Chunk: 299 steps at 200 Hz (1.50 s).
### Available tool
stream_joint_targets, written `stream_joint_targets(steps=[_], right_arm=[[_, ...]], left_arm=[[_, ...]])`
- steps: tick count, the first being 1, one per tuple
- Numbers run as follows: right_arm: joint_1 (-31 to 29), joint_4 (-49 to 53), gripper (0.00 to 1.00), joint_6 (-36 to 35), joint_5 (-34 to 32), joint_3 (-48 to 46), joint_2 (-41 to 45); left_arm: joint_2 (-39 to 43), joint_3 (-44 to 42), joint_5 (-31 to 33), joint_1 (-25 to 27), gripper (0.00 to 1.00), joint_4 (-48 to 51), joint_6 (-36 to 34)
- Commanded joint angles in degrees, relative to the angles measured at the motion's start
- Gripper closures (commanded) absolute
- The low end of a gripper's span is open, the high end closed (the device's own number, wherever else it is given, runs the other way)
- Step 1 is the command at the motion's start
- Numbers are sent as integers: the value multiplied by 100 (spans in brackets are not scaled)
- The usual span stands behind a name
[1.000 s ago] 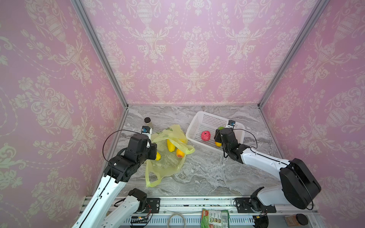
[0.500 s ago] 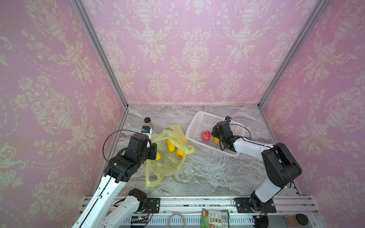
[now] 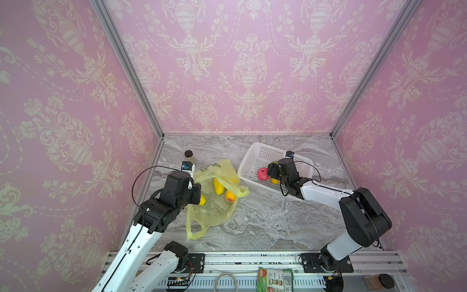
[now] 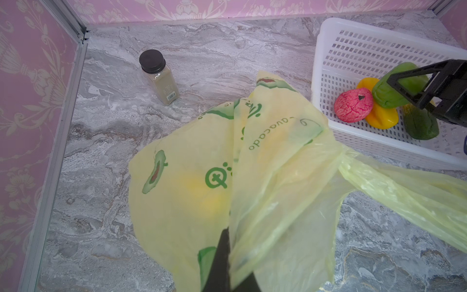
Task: Untie the knot of the plastic bag and take out the fruit
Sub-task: 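Lower the green apple into the basket and open the right gripper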
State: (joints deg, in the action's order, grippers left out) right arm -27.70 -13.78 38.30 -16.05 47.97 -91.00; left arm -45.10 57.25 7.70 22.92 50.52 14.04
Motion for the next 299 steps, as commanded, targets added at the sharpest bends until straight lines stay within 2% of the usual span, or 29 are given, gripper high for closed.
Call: stream_joint_targets(steps=[1, 15, 60, 107, 133, 142, 148, 156, 165, 171, 185, 192, 204, 243, 260, 271, 299], right_arm=[[-219, 91, 17, -269, -245, -190, 470], [-434, 32, 15, -368, -483, -335, 790], [-1298, -622, 10, -1332, -1231, -1003, 1974], [-1912, -1235, 9, -1954, -1368, -1564, 2919], [-2193, -1256, 26, -2288, -812, -1572, 3262], [-2382, -1408, 28, -2549, -651, -1616, 3339], [-2493, -1525, 29, -2707, -813, -1636, 3332], [-2566, -1423, 29, -2651, -1511, -1557, 3243], [-2468, -982, 30, -2334, -2332, -1343, 3076], [-2263, -574, 30, -2059, -2524, -1145, 2957], [-1429, 228, 30, -1392, -1693, -791, 2651], [-970, 292, 25, -1187, -1263, -672, 2435], [-433, 282, 16, -1150, -891, -344, 1939], [132, 1280, 9, -1225, -638, 1284, -74], [369, 1689, 16, -1091, -108, 1878, -847], [454, 1775, 18, -1067, 283, 2274, -1158], [454, 1979, 18, -936, 393, 2472, -1387]], left_arm=[[-7, -45, 32, -42, 100, 86, 63], [7, -41, 37, -42, 100, 88, 59], [-5, -47, 28, -46, 100, 84, 63], [-15, -45, 19, -49, 100, 84, 63], [-12, -43, 28, -42, 100, 86, 63], [-20, -45, 29, -42, 100, 84, 63], [-24, -39, 26, -42, 100, 89, 68], [-24, -43, 23, -44, 100, 84, 63], [-12, -39, 24, -44, 100, 89, 58], [-8, -46, 26, -42, 100, 89, 61], [-14, -49, 34, -43, 100, 84, 66], [-24, -53, 33, -43, 100, 82, 64], [-79, -43, 4, -45, 100, 86, 57], [13, -53, 59, -48, 100, 86, 63], [11, -46, 60, -42, 100, 85, 63], [-18, -41, 42, -44, 100, 93, 64], [-51, -44, 5, -46, 100, 81, 63]])
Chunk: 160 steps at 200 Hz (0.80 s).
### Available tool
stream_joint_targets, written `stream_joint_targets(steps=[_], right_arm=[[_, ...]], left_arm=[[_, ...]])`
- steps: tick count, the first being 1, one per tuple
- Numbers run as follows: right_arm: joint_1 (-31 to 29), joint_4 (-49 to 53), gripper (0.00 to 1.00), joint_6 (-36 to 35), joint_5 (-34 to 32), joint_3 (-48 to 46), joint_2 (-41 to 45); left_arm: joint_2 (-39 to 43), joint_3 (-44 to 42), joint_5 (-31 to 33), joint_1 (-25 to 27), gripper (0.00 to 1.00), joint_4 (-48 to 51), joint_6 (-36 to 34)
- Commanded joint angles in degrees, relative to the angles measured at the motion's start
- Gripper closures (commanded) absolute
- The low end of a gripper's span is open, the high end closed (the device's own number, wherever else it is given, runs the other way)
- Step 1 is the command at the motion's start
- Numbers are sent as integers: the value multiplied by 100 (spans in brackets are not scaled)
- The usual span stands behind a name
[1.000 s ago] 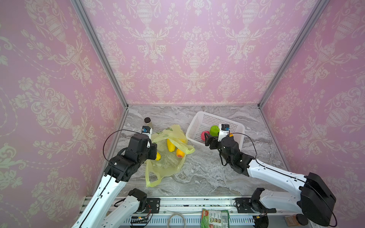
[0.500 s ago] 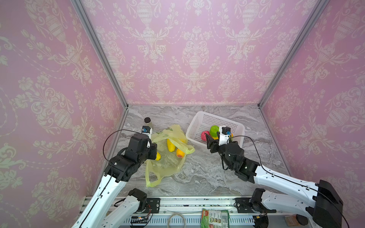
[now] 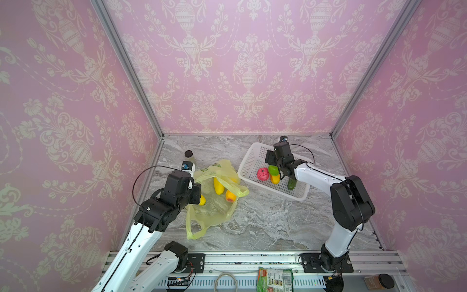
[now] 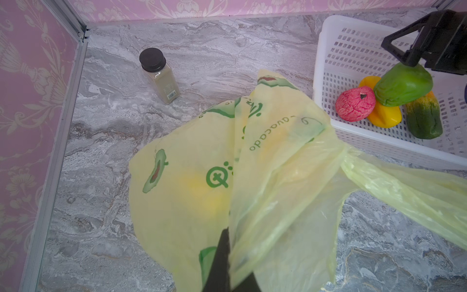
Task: Untie the knot of the plastic bag and take out the fruit
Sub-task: 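Lower the green apple into the basket and open the right gripper, then withdraw the open right gripper from the basket back toward the bag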
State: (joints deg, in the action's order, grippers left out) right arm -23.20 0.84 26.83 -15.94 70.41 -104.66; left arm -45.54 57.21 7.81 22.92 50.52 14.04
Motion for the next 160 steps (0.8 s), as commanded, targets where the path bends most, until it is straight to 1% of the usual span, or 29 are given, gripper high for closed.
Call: stream_joint_targets(steps=[1, 23, 39, 44, 69, 85, 97, 107, 130, 142, 160], right_arm=[[2, 524, 18, 214, 378, 223, -25], [3, 447, 19, 367, 286, -64, 137], [7, 438, 28, 489, 193, -255, 335], [3, 416, 32, 526, 155, -546, 430], [4, 228, 45, 660, 26, -1060, 775], [0, 230, 47, 709, -84, -1275, 974], [3, 237, 46, 710, -204, -1413, 1108], [9, 237, 42, 907, -295, -1500, 1216], [-20, 228, 29, 946, -446, -1730, 1596], [-102, 190, 24, 892, -627, -1881, 1877], [-312, 266, 20, 778, -955, -1991, 2287]], left_arm=[[-7, -42, -7, -48, 100, 85, 63], [34, -35, -2, -49, 100, 83, 59], [61, -41, 15, -50, 100, 85, 63], [63, -36, 12, -50, 100, 83, 58], [56, -36, 1, -50, 100, 85, 60], [30, -41, -20, -49, 100, 87, 62], [36, -39, -25, -45, 100, 85, 51], [51, -40, -15, -46, 100, 81, 60], [59, -42, -2, -47, 100, 75, 60], [57, -39, -7, -43, 100, 88, 63], [65, -35, 7, -46, 100, 89, 61]])
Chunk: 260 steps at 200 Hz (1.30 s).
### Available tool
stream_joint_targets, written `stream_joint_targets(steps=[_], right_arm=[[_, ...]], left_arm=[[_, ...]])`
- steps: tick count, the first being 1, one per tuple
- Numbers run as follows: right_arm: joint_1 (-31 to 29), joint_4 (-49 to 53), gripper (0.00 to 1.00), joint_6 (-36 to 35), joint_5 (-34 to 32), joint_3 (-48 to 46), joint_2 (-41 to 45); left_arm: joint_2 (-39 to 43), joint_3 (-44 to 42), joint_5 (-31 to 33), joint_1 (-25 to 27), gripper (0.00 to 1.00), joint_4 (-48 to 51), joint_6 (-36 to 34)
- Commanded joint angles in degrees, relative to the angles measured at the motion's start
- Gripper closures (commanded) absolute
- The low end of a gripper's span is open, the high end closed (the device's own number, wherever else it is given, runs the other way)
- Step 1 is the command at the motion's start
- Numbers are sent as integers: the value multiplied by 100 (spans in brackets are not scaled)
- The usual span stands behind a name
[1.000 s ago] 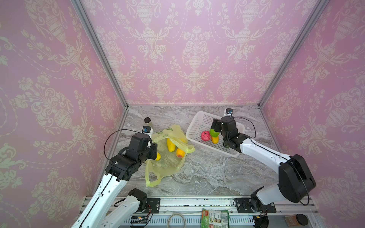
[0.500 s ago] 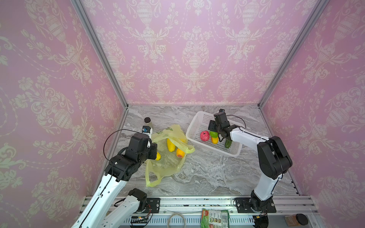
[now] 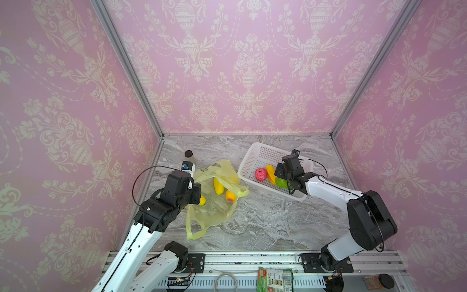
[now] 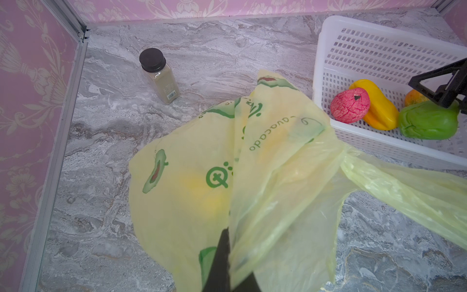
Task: Untie the knot of the plastic bag and take out the fruit
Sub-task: 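Withdraw the open right gripper from the basket back toward the bag, then lower the right gripper into the bag and close on a yellow fruit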
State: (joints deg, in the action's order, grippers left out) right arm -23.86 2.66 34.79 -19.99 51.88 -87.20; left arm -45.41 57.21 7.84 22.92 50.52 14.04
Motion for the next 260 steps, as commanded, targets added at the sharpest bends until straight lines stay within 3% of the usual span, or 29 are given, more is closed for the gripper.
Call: stream_joint_targets(steps=[1, 24, 54, 86, 113, 167, 216, 260], right_arm=[[-266, 99, 20, -96, -568, -140, 565], [-696, 94, 19, -517, -928, -285, 1159], [-1808, -1144, 27, -1719, -992, -1016, 2244], [-2943, -2348, 34, -2762, -226, -1802, 3370], [-3550, -2606, 40, -3141, 614, -1888, 3555], [-4825, -2608, 48, -4099, 991, -1177, 2335], [-4877, -3218, 63, -4495, 1120, -692, 608], [-4875, -2614, 74, -4599, 1159, 442, -861]], left_arm=[[51, -39, 6, -48, 100, 89, 61], [68, -41, 22, -47, 100, 88, 63], [50, -43, 22, -42, 100, 85, 62], [78, -37, 28, -42, 100, 89, 58], [86, -35, 23, -42, 100, 85, 63], [95, -43, 24, -42, 100, 89, 59], [95, -38, -10, -42, 100, 76, 60], [87, -41, -10, -33, 100, 80, 48]])
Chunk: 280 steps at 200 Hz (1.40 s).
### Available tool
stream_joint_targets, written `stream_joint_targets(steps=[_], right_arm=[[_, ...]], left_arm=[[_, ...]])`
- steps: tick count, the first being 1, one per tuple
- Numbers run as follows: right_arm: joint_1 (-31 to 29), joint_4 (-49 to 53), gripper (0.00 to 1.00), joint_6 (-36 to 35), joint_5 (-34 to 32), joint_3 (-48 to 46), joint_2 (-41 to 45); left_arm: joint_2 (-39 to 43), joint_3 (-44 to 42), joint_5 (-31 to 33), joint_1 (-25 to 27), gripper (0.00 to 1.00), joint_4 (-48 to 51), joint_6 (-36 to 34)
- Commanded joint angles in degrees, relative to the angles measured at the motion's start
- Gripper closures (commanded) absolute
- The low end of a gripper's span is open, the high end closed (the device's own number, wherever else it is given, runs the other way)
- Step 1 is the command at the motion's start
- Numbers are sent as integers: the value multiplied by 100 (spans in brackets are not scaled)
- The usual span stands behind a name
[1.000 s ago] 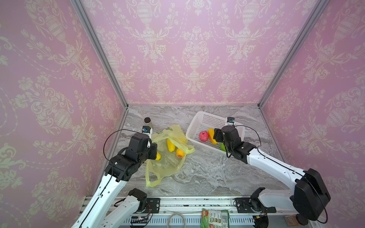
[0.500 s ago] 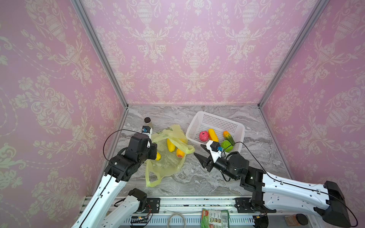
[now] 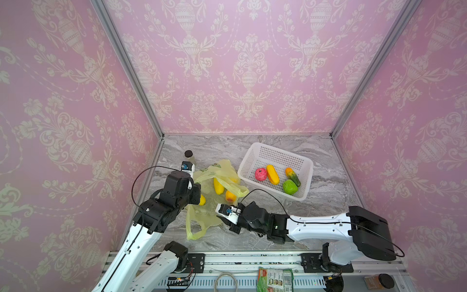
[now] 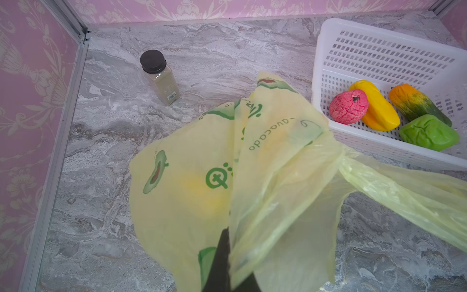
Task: Untie the knot of the plastic bag and take out the fruit
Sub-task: 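Lower the right gripper into the bag and close on a yellow fruit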
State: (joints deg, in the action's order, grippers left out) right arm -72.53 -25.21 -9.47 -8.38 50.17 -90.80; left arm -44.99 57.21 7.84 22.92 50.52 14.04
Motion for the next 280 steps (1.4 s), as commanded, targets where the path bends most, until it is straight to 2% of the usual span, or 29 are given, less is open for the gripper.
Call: stream_joint_targets(steps=[1, 37, 77, 101, 134, 149, 165, 197, 222, 280], right_arm=[[-7, 182, 74, -171, -17, 641, -539], [117, 8, 76, 98, -121, 1173, -1426], [459, 180, 78, 444, 81, 1814, -2166], [652, -46, 75, 730, 239, 1952, -2452], [909, -293, 64, 1102, 710, 2136, -2870], [949, -296, 51, 1180, 741, 2261, -3039], [1007, -381, 42, 1314, 795, 2348, -3185], [1252, -318, 30, 1724, 1065, 2781, -3546], [1406, -261, 23, 1974, 1516, 3134, -3819], [1400, 800, 15, 1985, 1502, 4411, -4544]], left_arm=[[44, -42, -6, -33, 100, 81, 52], [35, -35, 20, -28, 100, 89, 63], [104, -43, 35, -26, 100, 85, 63], [70, -38, 12, -24, 100, 89, 59], [78, -43, -11, -25, 100, 80, 62], [87, -47, -21, -26, 100, 78, 62], [92, -50, -33, -28, 100, 74, 60], [86, -47, -67, -30, 100, 65, 47], [112, -44, -81, -29, 100, 56, 47], [104, -48, -100, -29, 100, 61, 40]])
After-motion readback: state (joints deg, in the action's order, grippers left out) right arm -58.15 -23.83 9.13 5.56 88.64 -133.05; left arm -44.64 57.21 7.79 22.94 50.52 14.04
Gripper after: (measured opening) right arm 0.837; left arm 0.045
